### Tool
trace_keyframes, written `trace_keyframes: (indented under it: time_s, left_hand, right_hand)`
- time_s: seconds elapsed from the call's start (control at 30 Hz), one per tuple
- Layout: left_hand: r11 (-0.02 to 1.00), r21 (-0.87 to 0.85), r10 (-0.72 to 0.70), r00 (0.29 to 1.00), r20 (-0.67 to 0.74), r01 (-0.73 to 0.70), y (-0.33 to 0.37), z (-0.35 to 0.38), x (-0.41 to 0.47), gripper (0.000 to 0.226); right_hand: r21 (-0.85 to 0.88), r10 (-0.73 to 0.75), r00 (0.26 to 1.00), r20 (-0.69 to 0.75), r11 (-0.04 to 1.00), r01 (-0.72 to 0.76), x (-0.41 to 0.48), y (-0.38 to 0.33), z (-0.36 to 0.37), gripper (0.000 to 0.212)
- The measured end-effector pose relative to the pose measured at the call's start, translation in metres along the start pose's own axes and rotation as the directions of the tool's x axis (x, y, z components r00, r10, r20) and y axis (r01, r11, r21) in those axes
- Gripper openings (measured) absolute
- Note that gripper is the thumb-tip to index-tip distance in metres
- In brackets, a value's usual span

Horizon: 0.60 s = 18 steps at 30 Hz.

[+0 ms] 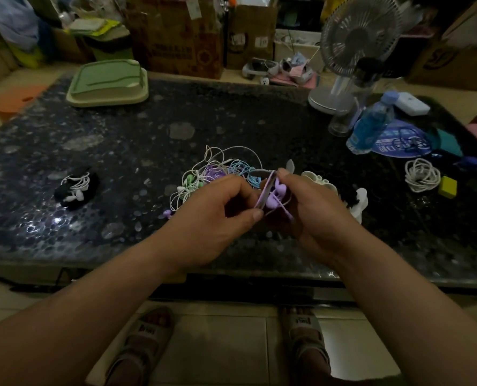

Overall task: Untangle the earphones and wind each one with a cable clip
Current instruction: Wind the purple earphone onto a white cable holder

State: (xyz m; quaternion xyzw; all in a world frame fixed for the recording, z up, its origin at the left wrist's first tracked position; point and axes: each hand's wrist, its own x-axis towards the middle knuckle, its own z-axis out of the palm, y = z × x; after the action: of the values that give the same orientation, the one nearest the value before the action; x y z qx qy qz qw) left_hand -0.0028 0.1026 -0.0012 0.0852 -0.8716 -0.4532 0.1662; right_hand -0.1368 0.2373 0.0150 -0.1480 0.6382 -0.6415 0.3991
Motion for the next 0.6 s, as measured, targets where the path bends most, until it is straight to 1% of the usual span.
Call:
trace_keyframes:
  time_s: [0.07, 0.17, 0.27, 0.37, 0.43, 0.53, 0.6]
  left_hand:
    - [1.000, -0.003, 0.022, 0.997, -0.076, -0.023, 0.002, 0.003, 0.000, 0.011]
    - [0.999, 0.032, 0.037, 0.970, -0.242, -0.030, 0.002, 0.007, 0.001, 0.022]
    - [0.990, 0.138, 0.050, 0.923, -0.381, 0.003, -0.004, 0.012, 0.003, 0.016]
    - [0.973, 0.227, 0.071, 0.882, -0.465, 0.042, -0.010, 0.015, 0.006, 0.015]
    - [0.972, 0.229, 0.058, 0.895, -0.442, 0.050, -0.011, 0.020, 0.004, 0.014]
    - [0.995, 0.101, 0.019, 0.941, -0.338, 0.016, -0.009, 0.029, 0.000, 0.008]
    - [0.998, 0.059, 0.008, 0.961, -0.277, 0.008, -0.005, 0.029, -0.001, 0.018]
  right_hand:
    - [0.052, -0.005, 1.000, -0.021, 0.999, 0.006, 0.001, 0.001, 0.003, 0.034]
    - [0.111, -0.013, 1.000, -0.006, 0.994, 0.014, 0.000, 0.004, 0.010, 0.038]
    - [0.219, 0.021, 0.999, -0.033, 0.976, -0.013, -0.003, 0.008, 0.020, 0.042]
    - [0.215, 0.000, 0.997, -0.074, 0.976, 0.016, -0.004, 0.016, 0.030, 0.047]
    - [0.197, -0.042, 0.993, -0.106, 0.978, 0.062, -0.004, 0.018, 0.031, 0.042]
    - [0.147, -0.081, 0.989, -0.124, 0.984, 0.099, -0.002, 0.019, 0.028, 0.035]
    - [0.101, -0.080, 0.988, -0.131, 0.990, 0.094, -0.002, 0.018, 0.026, 0.034]
